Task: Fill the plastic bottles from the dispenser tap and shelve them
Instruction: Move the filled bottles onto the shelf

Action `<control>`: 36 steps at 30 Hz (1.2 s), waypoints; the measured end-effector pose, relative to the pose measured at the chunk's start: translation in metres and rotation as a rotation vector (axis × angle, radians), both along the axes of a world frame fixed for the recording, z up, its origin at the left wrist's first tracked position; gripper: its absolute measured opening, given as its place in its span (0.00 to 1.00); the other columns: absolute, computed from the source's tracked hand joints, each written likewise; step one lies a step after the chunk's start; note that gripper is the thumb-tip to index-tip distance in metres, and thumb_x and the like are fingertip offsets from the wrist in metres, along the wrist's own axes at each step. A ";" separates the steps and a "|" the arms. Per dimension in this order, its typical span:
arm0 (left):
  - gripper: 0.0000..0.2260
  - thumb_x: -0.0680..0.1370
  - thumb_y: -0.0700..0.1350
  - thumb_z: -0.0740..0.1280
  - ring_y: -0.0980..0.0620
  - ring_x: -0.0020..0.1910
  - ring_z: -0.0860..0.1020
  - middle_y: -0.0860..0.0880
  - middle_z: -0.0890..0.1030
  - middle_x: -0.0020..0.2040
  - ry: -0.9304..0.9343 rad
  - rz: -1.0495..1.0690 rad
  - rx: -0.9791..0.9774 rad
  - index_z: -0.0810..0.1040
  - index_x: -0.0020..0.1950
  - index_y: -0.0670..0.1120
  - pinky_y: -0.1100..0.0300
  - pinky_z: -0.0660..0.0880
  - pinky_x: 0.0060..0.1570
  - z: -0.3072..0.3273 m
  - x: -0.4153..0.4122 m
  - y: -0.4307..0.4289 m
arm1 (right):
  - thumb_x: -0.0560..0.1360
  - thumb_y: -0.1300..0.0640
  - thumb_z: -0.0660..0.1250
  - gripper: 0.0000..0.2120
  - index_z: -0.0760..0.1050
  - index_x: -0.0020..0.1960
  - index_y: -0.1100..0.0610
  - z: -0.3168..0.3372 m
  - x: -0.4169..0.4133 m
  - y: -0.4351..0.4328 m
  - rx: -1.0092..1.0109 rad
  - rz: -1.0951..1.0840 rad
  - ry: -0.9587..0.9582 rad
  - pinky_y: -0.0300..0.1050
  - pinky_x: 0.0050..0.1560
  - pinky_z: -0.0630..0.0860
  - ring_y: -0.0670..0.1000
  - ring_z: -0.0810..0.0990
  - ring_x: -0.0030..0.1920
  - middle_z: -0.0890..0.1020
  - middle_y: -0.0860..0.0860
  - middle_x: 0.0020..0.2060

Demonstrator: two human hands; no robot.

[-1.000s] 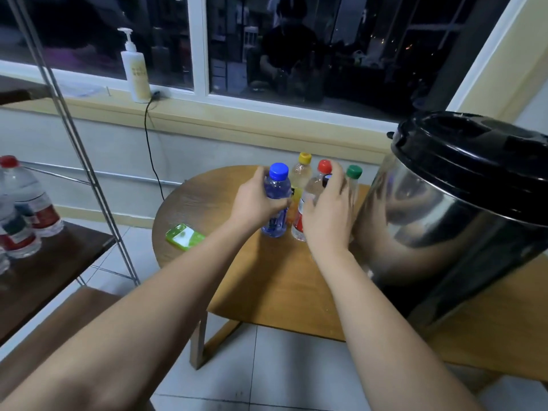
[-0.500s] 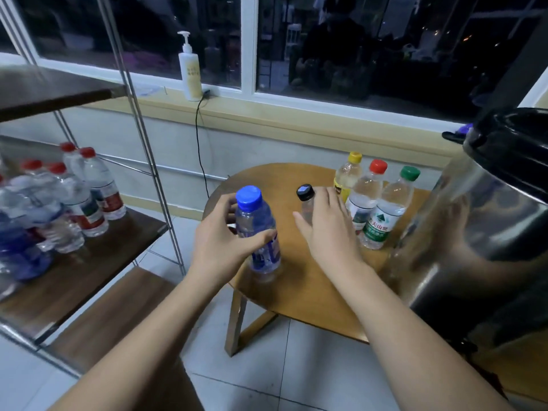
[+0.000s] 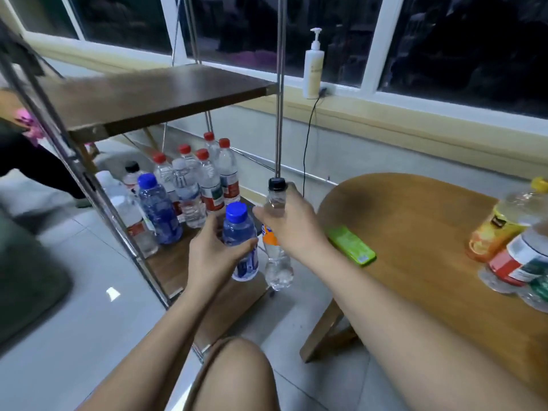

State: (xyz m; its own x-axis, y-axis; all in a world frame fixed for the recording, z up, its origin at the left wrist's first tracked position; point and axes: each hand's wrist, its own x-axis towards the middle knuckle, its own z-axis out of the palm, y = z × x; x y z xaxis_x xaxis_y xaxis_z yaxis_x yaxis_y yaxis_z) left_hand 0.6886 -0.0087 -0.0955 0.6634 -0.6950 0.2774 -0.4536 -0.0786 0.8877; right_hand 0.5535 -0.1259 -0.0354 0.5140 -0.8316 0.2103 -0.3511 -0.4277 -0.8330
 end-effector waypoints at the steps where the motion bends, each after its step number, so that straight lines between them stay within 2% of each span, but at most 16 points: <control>1: 0.27 0.68 0.49 0.86 0.68 0.50 0.83 0.63 0.86 0.52 0.003 0.036 0.011 0.78 0.62 0.63 0.61 0.81 0.50 -0.003 0.011 -0.005 | 0.78 0.47 0.76 0.16 0.71 0.54 0.52 -0.007 0.015 -0.005 0.014 0.017 0.005 0.46 0.47 0.77 0.48 0.84 0.50 0.83 0.49 0.50; 3: 0.26 0.69 0.49 0.85 0.68 0.49 0.84 0.65 0.86 0.50 0.026 0.084 0.008 0.76 0.58 0.66 0.57 0.82 0.50 -0.008 0.032 -0.016 | 0.79 0.47 0.76 0.16 0.71 0.56 0.52 -0.021 0.043 -0.018 0.007 0.033 0.008 0.48 0.50 0.79 0.49 0.83 0.51 0.83 0.49 0.52; 6: 0.26 0.70 0.49 0.84 0.61 0.50 0.84 0.66 0.83 0.50 -0.021 0.146 -0.014 0.74 0.60 0.64 0.53 0.82 0.50 -0.010 0.059 -0.036 | 0.79 0.47 0.77 0.18 0.72 0.60 0.52 -0.035 0.080 -0.039 -0.034 0.012 -0.034 0.48 0.50 0.78 0.50 0.82 0.51 0.82 0.49 0.52; 9: 0.27 0.71 0.49 0.85 0.68 0.46 0.80 0.69 0.79 0.48 -0.005 0.184 -0.050 0.73 0.61 0.62 0.58 0.79 0.46 -0.013 0.079 -0.056 | 0.80 0.51 0.75 0.16 0.72 0.61 0.53 -0.048 0.110 -0.058 -0.106 -0.032 -0.066 0.49 0.49 0.78 0.51 0.82 0.51 0.80 0.51 0.54; 11: 0.26 0.71 0.51 0.85 0.63 0.48 0.81 0.67 0.80 0.50 0.010 0.200 -0.047 0.73 0.61 0.60 0.61 0.77 0.45 -0.018 0.088 -0.069 | 0.81 0.51 0.74 0.14 0.72 0.61 0.52 -0.055 0.126 -0.070 -0.149 -0.043 -0.089 0.50 0.48 0.78 0.52 0.81 0.50 0.80 0.52 0.54; 12: 0.27 0.70 0.53 0.85 0.60 0.50 0.83 0.64 0.82 0.52 0.014 0.205 -0.049 0.74 0.62 0.59 0.59 0.79 0.47 -0.022 0.092 -0.074 | 0.82 0.49 0.73 0.13 0.71 0.60 0.51 -0.054 0.132 -0.074 -0.146 -0.045 -0.091 0.46 0.47 0.76 0.51 0.81 0.50 0.80 0.52 0.54; 14: 0.29 0.69 0.57 0.84 0.57 0.54 0.84 0.59 0.85 0.58 0.007 0.218 -0.066 0.77 0.66 0.56 0.52 0.84 0.52 -0.031 0.101 -0.084 | 0.83 0.48 0.71 0.11 0.71 0.60 0.48 -0.053 0.138 -0.082 -0.142 -0.022 -0.076 0.31 0.44 0.69 0.47 0.78 0.50 0.79 0.49 0.55; 16: 0.33 0.69 0.57 0.84 0.56 0.58 0.84 0.56 0.85 0.63 -0.009 0.216 -0.054 0.76 0.70 0.54 0.50 0.84 0.56 -0.040 0.107 -0.089 | 0.83 0.50 0.73 0.13 0.72 0.62 0.47 -0.060 0.137 -0.087 -0.115 0.010 -0.075 0.25 0.44 0.67 0.44 0.77 0.50 0.77 0.46 0.56; 17: 0.34 0.69 0.54 0.85 0.55 0.60 0.84 0.55 0.84 0.64 -0.034 0.209 -0.033 0.75 0.72 0.55 0.50 0.84 0.57 -0.045 0.109 -0.089 | 0.80 0.50 0.76 0.19 0.72 0.67 0.47 -0.068 0.133 -0.088 -0.070 0.015 -0.066 0.27 0.47 0.70 0.43 0.78 0.52 0.77 0.45 0.58; 19: 0.38 0.69 0.46 0.86 0.51 0.63 0.82 0.53 0.82 0.67 -0.090 0.199 0.030 0.73 0.75 0.55 0.50 0.82 0.58 -0.058 0.112 -0.085 | 0.75 0.50 0.81 0.31 0.68 0.71 0.46 -0.098 0.122 -0.089 0.010 0.006 -0.014 0.39 0.51 0.77 0.47 0.81 0.55 0.79 0.45 0.61; 22: 0.43 0.69 0.37 0.82 0.48 0.64 0.80 0.49 0.78 0.71 -0.112 0.216 0.093 0.68 0.79 0.58 0.54 0.79 0.56 -0.075 0.112 -0.081 | 0.77 0.52 0.80 0.23 0.68 0.63 0.48 -0.135 0.110 -0.084 0.073 -0.017 0.127 0.44 0.51 0.75 0.52 0.83 0.53 0.83 0.50 0.57; 25: 0.43 0.70 0.36 0.82 0.47 0.66 0.79 0.48 0.77 0.73 -0.131 0.237 0.110 0.68 0.80 0.55 0.57 0.76 0.56 -0.079 0.113 -0.088 | 0.77 0.47 0.79 0.19 0.72 0.58 0.47 -0.143 0.121 -0.091 0.087 -0.043 0.127 0.47 0.50 0.76 0.53 0.83 0.52 0.84 0.49 0.54; 30: 0.45 0.71 0.43 0.83 0.43 0.69 0.79 0.48 0.75 0.76 -0.179 0.265 0.174 0.65 0.83 0.56 0.47 0.81 0.57 -0.071 0.119 -0.106 | 0.78 0.41 0.77 0.20 0.79 0.60 0.54 -0.145 0.149 -0.117 -0.010 -0.051 0.169 0.52 0.53 0.81 0.54 0.83 0.52 0.84 0.52 0.53; 33: 0.46 0.72 0.45 0.83 0.41 0.69 0.79 0.47 0.75 0.77 -0.219 0.278 0.215 0.62 0.83 0.58 0.42 0.82 0.56 -0.067 0.122 -0.114 | 0.79 0.43 0.77 0.16 0.81 0.53 0.55 -0.145 0.163 -0.134 -0.060 -0.047 0.202 0.50 0.48 0.79 0.55 0.84 0.47 0.85 0.53 0.47; 36: 0.46 0.72 0.45 0.83 0.40 0.69 0.79 0.47 0.74 0.77 -0.249 0.286 0.250 0.60 0.83 0.57 0.42 0.82 0.56 -0.066 0.123 -0.118 | 0.80 0.45 0.75 0.13 0.80 0.51 0.54 -0.145 0.172 -0.142 -0.022 -0.055 0.230 0.49 0.45 0.77 0.56 0.83 0.46 0.85 0.52 0.45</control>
State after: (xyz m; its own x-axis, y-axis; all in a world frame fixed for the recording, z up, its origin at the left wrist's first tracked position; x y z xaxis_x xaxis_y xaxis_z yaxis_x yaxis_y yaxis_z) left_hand 0.8120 -0.1268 -0.1611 0.7726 -0.5594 0.3004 -0.5801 -0.4296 0.6920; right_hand 0.7256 -0.2675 -0.1801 0.5047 -0.8561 0.1116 -0.5534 -0.4200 -0.7192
